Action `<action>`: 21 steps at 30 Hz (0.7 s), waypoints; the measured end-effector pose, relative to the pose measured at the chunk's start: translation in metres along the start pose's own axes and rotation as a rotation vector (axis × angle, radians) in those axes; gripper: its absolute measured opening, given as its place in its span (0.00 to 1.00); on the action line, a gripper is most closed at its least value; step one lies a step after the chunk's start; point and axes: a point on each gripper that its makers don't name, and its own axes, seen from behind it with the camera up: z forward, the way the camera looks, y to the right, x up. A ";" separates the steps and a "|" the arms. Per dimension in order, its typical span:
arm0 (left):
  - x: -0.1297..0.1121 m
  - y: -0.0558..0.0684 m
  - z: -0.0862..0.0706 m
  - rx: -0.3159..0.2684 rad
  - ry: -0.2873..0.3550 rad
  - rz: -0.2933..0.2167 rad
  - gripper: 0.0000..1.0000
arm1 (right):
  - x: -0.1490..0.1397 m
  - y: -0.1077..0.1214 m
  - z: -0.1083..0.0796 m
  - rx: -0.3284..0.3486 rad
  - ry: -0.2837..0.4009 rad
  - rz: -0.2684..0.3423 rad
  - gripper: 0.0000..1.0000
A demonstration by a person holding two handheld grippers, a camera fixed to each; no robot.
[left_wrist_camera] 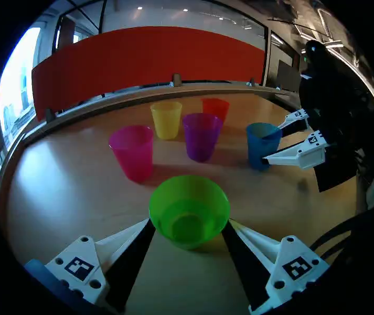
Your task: Pour water
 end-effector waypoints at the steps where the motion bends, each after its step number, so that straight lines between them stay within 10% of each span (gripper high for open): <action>1: 0.000 0.000 -0.001 0.000 0.000 -0.002 0.89 | 0.000 0.000 0.000 0.001 0.001 0.001 0.83; 21: -0.005 -0.002 -0.015 0.008 0.001 -0.029 0.90 | -0.016 0.005 -0.006 -0.014 -0.045 -0.007 0.91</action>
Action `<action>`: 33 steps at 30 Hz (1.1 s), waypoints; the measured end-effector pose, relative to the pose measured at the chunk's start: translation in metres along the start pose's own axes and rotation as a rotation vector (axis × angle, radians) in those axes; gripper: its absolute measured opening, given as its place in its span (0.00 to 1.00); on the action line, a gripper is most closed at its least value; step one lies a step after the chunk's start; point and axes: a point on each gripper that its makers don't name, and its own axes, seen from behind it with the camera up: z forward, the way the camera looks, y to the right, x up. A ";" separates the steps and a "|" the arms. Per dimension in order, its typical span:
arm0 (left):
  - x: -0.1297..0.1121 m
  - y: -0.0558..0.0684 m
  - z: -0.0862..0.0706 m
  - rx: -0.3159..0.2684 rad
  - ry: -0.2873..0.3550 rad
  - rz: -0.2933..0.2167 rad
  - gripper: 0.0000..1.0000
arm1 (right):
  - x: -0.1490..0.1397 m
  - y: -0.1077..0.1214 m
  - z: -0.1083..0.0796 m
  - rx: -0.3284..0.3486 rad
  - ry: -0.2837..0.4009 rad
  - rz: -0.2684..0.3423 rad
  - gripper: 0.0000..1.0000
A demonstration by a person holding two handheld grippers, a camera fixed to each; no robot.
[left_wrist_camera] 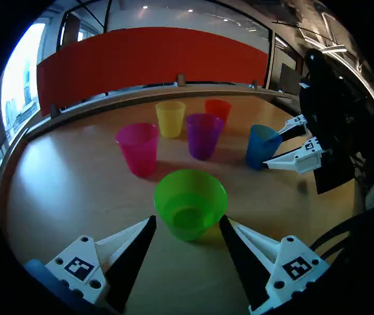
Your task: Pour water
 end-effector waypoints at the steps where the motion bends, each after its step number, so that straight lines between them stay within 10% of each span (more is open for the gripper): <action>1: 0.000 0.000 -0.001 -0.001 0.000 -0.001 0.89 | -0.001 0.000 -0.001 -0.001 -0.001 -0.002 0.93; 33: -0.015 -0.016 -0.051 0.063 0.002 -0.026 0.90 | -0.032 -0.017 -0.062 -0.051 0.011 0.052 0.94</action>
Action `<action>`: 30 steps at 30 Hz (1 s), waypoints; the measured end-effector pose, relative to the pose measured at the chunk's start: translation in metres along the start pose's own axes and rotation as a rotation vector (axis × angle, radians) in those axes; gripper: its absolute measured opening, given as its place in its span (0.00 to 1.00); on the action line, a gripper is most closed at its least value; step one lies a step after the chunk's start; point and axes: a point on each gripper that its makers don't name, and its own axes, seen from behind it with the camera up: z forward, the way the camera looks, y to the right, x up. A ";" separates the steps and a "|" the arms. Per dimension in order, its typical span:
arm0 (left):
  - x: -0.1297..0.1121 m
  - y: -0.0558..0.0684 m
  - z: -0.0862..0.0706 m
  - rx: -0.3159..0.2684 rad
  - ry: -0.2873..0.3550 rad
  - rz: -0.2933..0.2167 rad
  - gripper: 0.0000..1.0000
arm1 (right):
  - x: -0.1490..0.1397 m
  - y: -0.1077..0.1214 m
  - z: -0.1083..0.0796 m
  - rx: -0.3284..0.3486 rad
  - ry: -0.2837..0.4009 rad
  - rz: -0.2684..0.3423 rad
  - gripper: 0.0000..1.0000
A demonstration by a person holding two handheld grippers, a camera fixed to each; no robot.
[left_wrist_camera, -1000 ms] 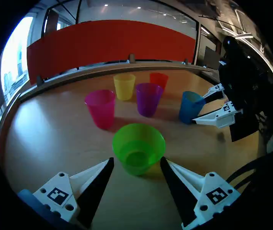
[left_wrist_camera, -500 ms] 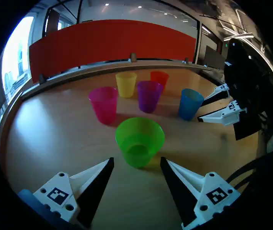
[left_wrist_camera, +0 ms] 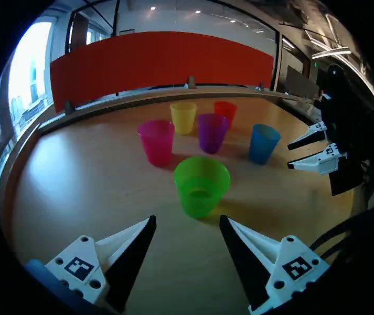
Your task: Pour water
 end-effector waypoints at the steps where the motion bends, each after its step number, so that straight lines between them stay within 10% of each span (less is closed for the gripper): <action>1: 0.000 -0.002 -0.002 0.006 0.001 -0.004 0.89 | 0.000 0.000 -0.003 -0.005 0.004 0.004 0.94; 30: 0.021 -0.080 -0.060 0.229 0.137 -0.178 0.89 | 0.042 0.058 -0.091 -0.308 0.300 0.228 0.94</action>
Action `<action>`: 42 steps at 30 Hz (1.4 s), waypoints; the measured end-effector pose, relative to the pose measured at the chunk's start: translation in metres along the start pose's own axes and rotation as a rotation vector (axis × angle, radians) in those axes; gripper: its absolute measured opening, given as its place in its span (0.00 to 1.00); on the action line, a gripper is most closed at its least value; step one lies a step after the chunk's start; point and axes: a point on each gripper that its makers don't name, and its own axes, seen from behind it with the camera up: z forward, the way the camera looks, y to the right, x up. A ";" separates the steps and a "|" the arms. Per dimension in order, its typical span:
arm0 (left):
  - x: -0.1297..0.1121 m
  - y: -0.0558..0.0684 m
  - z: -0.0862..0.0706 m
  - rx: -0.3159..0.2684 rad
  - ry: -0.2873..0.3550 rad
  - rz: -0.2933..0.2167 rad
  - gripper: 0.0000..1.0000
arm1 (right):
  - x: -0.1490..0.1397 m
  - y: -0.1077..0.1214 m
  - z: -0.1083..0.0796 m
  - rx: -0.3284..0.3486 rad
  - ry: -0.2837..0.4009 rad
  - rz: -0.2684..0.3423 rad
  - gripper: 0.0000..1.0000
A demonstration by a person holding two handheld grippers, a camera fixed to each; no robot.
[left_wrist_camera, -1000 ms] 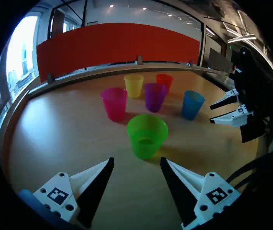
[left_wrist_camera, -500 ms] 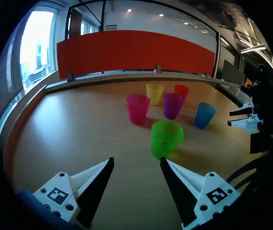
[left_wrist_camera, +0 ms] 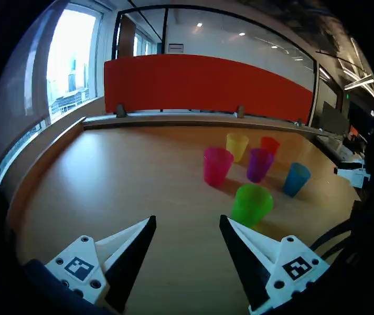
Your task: Pour water
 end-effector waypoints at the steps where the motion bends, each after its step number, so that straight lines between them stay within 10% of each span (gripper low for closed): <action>1: 0.002 -0.001 0.000 0.003 0.007 0.000 0.89 | 0.006 0.003 -0.001 -0.013 0.021 0.007 0.94; 24: 0.058 -0.030 0.001 0.044 0.225 -0.051 0.90 | 0.056 0.034 -0.027 -0.166 0.197 0.056 0.94; 42: 0.086 -0.036 0.012 0.147 0.421 0.040 0.89 | 0.070 0.046 -0.032 -0.213 0.214 0.070 0.94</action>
